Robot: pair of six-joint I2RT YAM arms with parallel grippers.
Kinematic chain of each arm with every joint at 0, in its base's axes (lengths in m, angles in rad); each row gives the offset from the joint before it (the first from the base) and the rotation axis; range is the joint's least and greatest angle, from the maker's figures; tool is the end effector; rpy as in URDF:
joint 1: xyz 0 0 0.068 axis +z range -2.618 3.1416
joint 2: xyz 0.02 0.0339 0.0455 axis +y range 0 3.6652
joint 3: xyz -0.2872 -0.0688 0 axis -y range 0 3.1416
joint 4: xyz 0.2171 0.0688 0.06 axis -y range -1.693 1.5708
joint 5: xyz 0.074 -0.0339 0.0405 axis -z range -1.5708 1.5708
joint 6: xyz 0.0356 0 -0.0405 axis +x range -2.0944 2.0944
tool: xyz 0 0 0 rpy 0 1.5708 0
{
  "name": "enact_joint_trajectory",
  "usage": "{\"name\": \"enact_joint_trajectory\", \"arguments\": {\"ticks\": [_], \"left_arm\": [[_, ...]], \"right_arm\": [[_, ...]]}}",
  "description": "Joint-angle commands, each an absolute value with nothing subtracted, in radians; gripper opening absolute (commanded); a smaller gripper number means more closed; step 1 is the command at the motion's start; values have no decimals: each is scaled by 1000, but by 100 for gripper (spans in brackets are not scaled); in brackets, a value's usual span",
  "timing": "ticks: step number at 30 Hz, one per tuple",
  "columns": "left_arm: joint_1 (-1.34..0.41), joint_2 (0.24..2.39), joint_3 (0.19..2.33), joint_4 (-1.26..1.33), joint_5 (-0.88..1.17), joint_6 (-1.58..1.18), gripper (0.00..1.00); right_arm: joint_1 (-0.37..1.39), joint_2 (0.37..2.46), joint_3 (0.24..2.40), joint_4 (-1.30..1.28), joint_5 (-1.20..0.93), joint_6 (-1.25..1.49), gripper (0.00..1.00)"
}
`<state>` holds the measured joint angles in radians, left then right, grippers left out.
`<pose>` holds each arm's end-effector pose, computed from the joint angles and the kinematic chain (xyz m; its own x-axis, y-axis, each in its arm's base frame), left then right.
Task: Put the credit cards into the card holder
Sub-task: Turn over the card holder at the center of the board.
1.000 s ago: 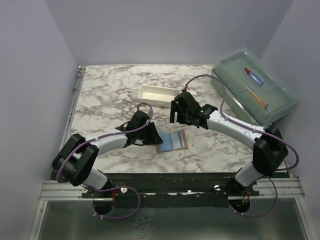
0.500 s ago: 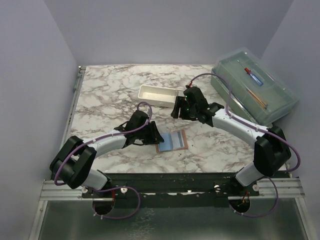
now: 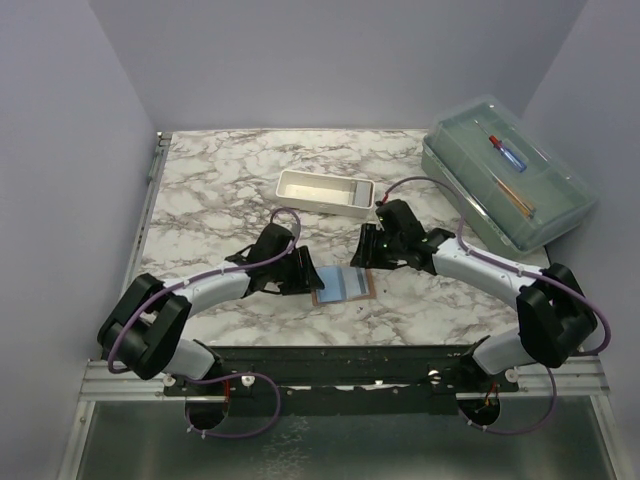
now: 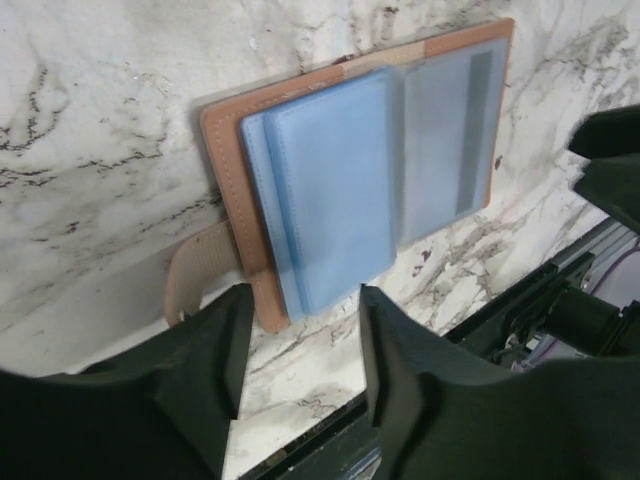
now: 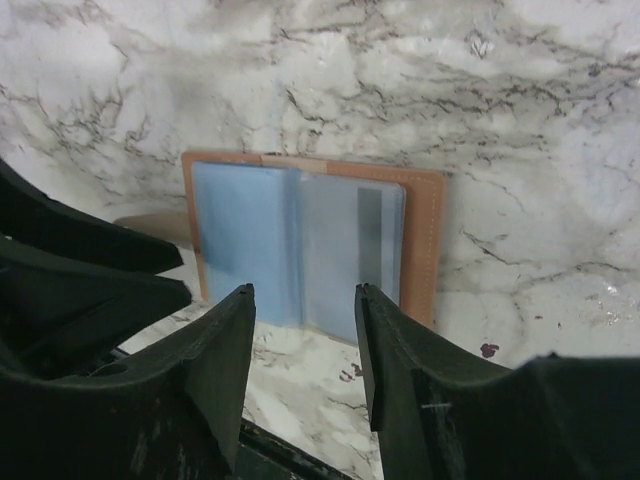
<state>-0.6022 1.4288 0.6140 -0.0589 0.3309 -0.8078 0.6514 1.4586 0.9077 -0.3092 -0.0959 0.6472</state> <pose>0.1921 -0.1461 0.1985 -0.9481 -0.1778 -0.2636 0.0324 0.7709 -0.6362 0.2171 0.1698 0.2534 -0.8747 0.0879 -0.4767 -0.1577 0.8784 0.4512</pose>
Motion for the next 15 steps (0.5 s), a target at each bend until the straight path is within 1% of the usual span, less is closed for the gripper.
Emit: {"name": "enact_joint_trajectory", "arguments": {"ticks": [1,4,5,10,13,15], "left_arm": [[-599,1324,653,-112,320,-793,57],[-599,1293,687,-115,327,-796,58],[-601,1295,700,-113,335,-799,56],[-615,1409,755,-11,444,-816,27],[-630,1503,779,49,485,-836,16],[-639,1548,789,84,505,-848,12]], "right_arm": [[647,1433,854,-281,-141,670,50],[647,1414,825,-267,-136,686,49],[647,1406,811,-259,-133,692,48],[640,1399,768,-217,-151,714,40],[637,1406,757,-205,-156,724,39],[634,1407,751,-203,-151,730,39]]}}
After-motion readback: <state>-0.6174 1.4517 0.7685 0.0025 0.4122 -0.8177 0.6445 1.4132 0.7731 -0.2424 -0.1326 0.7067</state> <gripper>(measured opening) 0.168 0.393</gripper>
